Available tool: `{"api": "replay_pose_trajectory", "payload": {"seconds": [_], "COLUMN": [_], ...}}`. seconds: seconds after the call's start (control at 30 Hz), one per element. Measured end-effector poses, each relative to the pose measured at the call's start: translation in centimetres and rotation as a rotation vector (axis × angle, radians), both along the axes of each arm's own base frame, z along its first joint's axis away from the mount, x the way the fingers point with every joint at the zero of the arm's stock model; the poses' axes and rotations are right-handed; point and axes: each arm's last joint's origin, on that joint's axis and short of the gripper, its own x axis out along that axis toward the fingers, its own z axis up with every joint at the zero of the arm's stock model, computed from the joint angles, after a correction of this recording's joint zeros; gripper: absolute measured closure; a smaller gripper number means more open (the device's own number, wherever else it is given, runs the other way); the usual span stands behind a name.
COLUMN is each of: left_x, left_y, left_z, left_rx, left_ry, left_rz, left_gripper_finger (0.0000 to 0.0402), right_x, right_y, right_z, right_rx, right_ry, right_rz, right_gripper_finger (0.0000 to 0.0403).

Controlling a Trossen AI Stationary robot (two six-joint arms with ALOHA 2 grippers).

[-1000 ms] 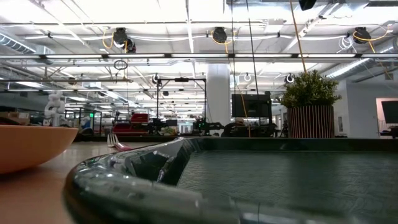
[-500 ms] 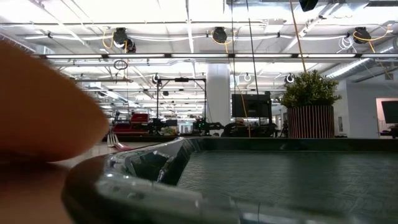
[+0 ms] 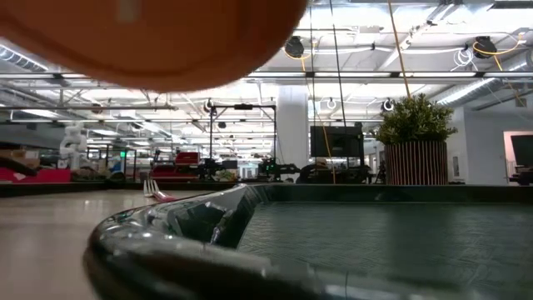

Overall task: Pick and place plate/cup/fork/spoon on tray
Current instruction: Put the orange plate on the bottom left of the brown cup

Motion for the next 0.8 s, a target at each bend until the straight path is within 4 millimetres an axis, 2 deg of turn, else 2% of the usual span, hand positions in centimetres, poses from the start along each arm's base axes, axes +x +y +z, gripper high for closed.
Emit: {"api": "replay_pose_trajectory", "payload": {"seconds": [0.3, 0.53, 0.67, 0.8], "left_x": [4.0, 7.8, 10.0, 12.1], "left_y": [2.8, 6.0, 7.6, 8.7], "left_z": [0.7, 1.2, 1.8, 1.4], "left_rx": [0.131, 0.181, 0.152, 0.136], "left_ry": [-0.066, -0.146, -0.216, -0.261], "left_rz": [-0.104, -0.122, -0.159, -0.206], "left_gripper_finger": [0.0396, 0.0389, 0.0396, 0.0390], "right_x": [-2.9, -5.0, -5.7, -6.3], "right_y": [-1.2, -2.2, -2.7, -3.2], "right_z": [3.0, 3.5, 3.7, 4.2], "right_rx": [0.014, 0.051, 0.041, 0.031], "right_ry": [-0.048, 0.005, 0.022, 0.014], "right_rz": [0.032, 0.040, 0.038, 0.039], "right_gripper_finger": [0.0167, 0.0167, 0.0167, 0.0167]}}
